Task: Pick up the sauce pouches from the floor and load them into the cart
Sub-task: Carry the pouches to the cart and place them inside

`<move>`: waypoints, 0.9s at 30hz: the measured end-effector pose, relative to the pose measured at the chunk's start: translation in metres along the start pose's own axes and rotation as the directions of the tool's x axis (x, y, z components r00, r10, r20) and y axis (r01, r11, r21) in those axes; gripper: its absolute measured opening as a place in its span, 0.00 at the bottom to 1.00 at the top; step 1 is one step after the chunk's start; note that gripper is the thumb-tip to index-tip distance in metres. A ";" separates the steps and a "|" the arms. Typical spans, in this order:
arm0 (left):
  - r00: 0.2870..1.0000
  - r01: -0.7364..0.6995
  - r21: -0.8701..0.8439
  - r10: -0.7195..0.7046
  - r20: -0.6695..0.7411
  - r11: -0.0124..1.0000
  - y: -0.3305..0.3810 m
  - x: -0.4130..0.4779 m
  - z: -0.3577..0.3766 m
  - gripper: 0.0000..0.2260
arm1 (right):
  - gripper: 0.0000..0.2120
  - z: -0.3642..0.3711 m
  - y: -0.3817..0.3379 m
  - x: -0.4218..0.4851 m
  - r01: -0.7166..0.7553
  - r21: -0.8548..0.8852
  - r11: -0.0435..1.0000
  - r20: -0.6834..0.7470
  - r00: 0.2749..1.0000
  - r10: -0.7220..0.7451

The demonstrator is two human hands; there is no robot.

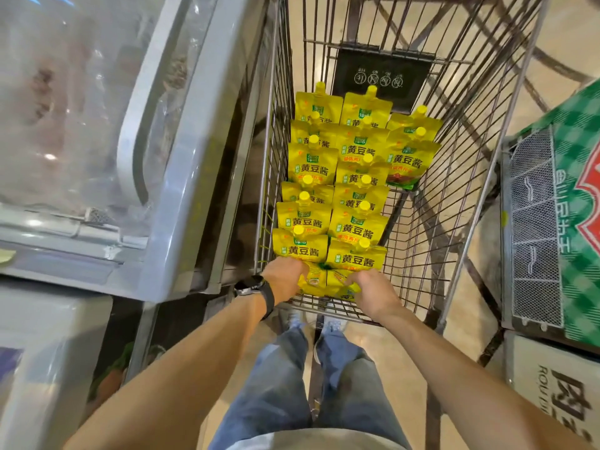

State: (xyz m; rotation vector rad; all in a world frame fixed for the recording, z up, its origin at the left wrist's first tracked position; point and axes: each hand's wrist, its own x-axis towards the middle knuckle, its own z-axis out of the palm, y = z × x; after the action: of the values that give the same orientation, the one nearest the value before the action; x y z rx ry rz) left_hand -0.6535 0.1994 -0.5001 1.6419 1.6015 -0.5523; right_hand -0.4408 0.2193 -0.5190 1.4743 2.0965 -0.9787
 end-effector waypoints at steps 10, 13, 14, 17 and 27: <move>0.993 0.111 -0.127 -0.114 -0.019 0.986 0.003 0.010 0.002 0.17 | 0.19 0.006 -0.009 0.007 -0.030 0.179 0.983 -0.106 0.993 0.049; 0.994 0.103 -0.099 -0.107 -0.034 0.990 0.001 0.010 0.002 0.18 | 0.10 -0.003 -0.007 0.009 -0.017 0.259 0.966 -0.015 1.000 0.021; 0.994 0.099 -0.079 -0.103 -0.046 0.992 0.001 0.008 0.002 0.17 | 0.06 -0.007 -0.006 0.008 -0.013 0.339 0.941 -0.035 0.999 0.027; 0.993 0.074 0.000 -0.073 -0.095 0.997 0.003 0.000 0.003 0.15 | 0.12 -0.019 0.004 0.002 0.063 0.397 0.916 -0.435 0.891 0.127; 0.997 0.074 -0.042 -0.074 -0.001 0.996 -0.002 0.022 -0.021 0.17 | 0.15 -0.035 0.015 0.047 -0.070 0.095 0.993 -0.149 0.985 0.083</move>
State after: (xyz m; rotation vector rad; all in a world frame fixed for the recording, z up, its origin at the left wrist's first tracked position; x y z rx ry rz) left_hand -0.6568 0.2296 -0.5040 1.5586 1.6701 -0.5511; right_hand -0.4414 0.2790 -0.5312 1.7106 2.1067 -0.9697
